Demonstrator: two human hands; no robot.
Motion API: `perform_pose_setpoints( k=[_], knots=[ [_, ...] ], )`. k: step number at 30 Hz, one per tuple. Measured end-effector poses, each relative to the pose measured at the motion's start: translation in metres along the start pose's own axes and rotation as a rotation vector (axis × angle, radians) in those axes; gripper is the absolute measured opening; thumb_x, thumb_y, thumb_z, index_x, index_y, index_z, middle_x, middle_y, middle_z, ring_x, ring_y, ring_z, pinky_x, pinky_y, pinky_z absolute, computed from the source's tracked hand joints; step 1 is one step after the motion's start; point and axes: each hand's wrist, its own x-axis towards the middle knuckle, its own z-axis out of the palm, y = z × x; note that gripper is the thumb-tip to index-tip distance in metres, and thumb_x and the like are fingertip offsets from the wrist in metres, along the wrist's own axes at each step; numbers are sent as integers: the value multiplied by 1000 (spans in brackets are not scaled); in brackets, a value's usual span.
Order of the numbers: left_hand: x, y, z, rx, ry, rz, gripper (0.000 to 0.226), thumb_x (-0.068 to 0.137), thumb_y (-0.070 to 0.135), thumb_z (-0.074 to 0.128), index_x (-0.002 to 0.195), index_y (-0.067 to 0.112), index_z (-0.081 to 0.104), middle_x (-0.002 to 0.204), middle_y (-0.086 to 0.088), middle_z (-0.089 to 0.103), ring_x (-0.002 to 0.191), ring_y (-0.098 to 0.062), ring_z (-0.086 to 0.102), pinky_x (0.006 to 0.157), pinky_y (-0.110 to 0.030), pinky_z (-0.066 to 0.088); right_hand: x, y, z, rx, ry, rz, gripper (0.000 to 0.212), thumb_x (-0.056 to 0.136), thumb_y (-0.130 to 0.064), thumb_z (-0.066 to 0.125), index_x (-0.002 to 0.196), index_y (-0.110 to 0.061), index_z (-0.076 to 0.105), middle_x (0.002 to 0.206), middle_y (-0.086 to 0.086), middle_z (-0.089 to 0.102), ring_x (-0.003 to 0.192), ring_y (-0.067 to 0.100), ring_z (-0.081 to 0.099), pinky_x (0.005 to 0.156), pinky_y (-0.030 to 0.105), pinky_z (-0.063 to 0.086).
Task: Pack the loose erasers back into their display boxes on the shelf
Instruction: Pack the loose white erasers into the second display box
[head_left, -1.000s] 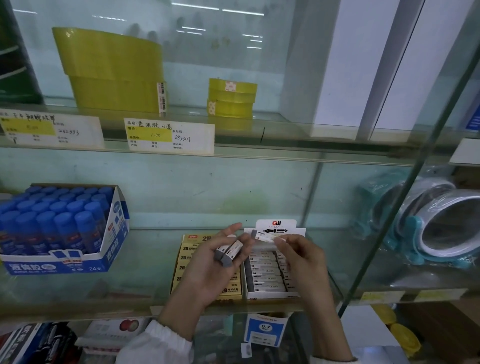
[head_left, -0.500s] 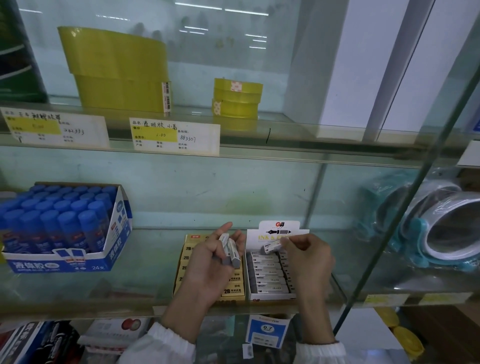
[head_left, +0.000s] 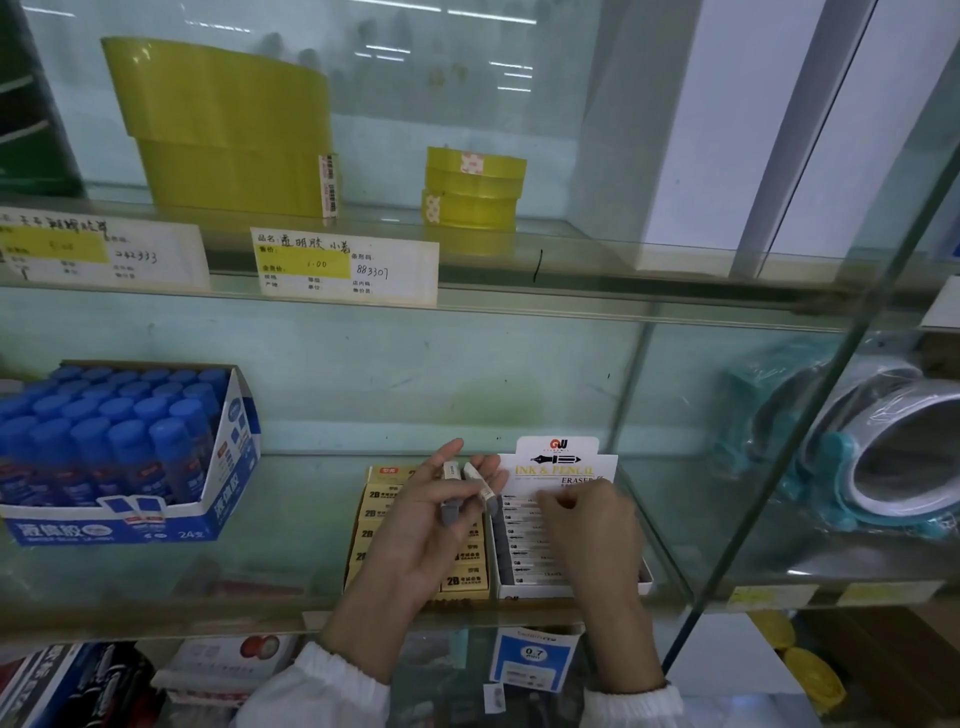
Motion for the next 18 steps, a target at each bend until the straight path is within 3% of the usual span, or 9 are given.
perform_pose_setpoints(
  k=[4, 6, 8, 9, 14, 18],
  knots=[
    [-3, 1, 2, 44, -8, -20, 62, 68, -16, 66, 126, 0, 57, 127, -29, 60, 117, -40, 65, 73, -37, 64, -6, 0, -9, 175, 72, -73, 14, 90, -24, 63, 83, -21, 75, 78, -8, 73, 66, 8, 65, 63, 26, 56],
    [-3, 0, 1, 75, -6, -9, 64, 67, -14, 67, 128, 0, 55, 122, -29, 59, 114, -36, 66, 70, -32, 63, -14, -4, -18, 346, -99, -182, 18, 91, -17, 63, 99, -29, 72, 83, -12, 73, 68, 6, 65, 60, 18, 52],
    [-1, 0, 0, 111, -7, 10, 63, 69, -13, 68, 129, 0, 55, 116, -26, 59, 99, -29, 72, 68, -29, 63, -22, -10, -22, 483, -330, -238, 28, 89, -10, 65, 106, -33, 68, 80, -9, 75, 67, 8, 67, 60, 17, 53],
    [-1, 0, 0, 129, -13, 18, 59, 71, -13, 68, 127, 1, 56, 114, -25, 59, 93, -26, 73, 67, -27, 62, -24, -11, -20, 514, -352, -252, 29, 87, -11, 68, 107, -33, 67, 81, -8, 75, 68, 6, 68, 63, 18, 54],
    [1, -3, -3, 271, -114, 4, 46, 73, -9, 72, 116, 0, 62, 108, -21, 69, 95, -30, 73, 75, -31, 61, -28, -9, -14, 841, -205, -120, 15, 84, -4, 71, 92, -16, 74, 73, 3, 72, 62, 9, 63, 54, 17, 47],
    [0, -9, -1, 478, -186, 38, 32, 81, -5, 72, 112, -3, 64, 108, -17, 74, 103, -35, 72, 84, -41, 61, -29, -2, -17, 895, -113, -85, 11, 86, -10, 70, 88, -20, 74, 72, -1, 70, 64, 8, 60, 59, 22, 49]
  ],
)
